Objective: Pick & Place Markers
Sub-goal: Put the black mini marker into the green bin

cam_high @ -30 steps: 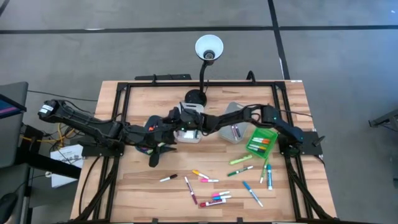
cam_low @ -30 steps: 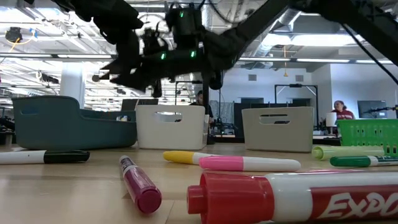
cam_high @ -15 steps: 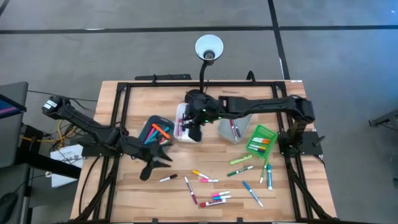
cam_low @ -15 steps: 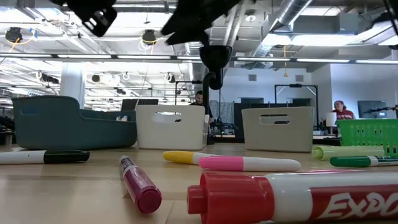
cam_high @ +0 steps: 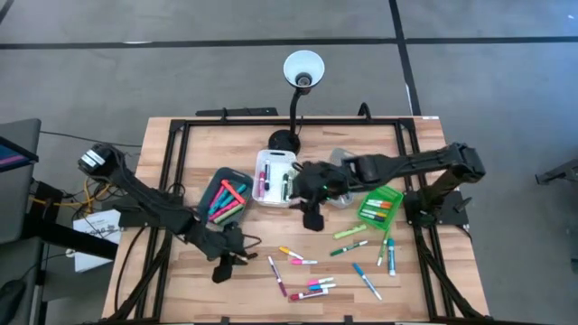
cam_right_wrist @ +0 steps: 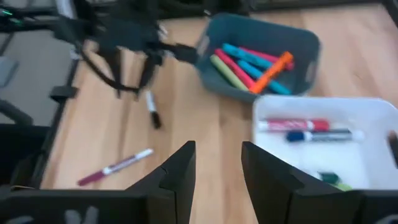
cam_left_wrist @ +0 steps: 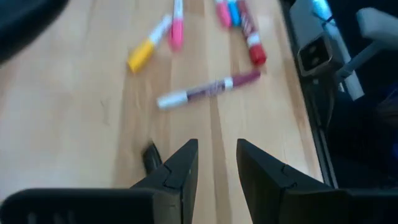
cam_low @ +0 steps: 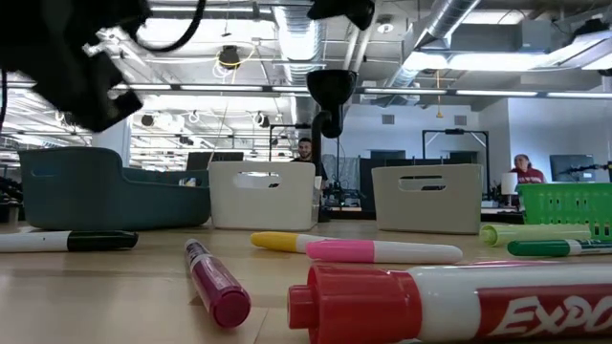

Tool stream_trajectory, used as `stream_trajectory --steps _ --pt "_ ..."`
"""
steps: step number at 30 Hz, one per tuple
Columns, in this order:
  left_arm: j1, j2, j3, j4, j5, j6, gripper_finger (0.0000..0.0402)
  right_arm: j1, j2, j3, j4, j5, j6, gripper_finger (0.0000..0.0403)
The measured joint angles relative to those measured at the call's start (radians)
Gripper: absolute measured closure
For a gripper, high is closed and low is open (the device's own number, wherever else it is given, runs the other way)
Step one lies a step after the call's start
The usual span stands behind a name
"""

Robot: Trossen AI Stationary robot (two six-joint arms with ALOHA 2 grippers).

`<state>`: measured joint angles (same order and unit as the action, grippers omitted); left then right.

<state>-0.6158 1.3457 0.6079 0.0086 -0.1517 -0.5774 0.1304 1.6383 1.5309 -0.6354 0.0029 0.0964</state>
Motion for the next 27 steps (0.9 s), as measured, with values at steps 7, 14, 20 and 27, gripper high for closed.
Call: stream_trajectory --steps 7,14,20,27 --pt "-0.087 0.089 0.0 -0.036 -0.006 -0.257 0.0296 0.074 -0.091 -0.237 0.272 0.001 -0.001 0.0284" --pt "-0.125 0.15 0.0 -0.101 -0.082 -0.375 0.0296 0.105 -0.096 -0.358 0.423 0.0 -0.02 0.0284" --pt "-0.126 0.189 0.003 -0.102 -0.144 -0.373 0.0296 0.081 -0.081 -0.361 0.514 -0.002 -0.021 0.0284" --pt "-0.125 0.195 -0.001 -0.121 -0.187 -0.372 0.0296 0.034 -0.08 -0.362 0.547 -0.002 -0.019 0.0284"
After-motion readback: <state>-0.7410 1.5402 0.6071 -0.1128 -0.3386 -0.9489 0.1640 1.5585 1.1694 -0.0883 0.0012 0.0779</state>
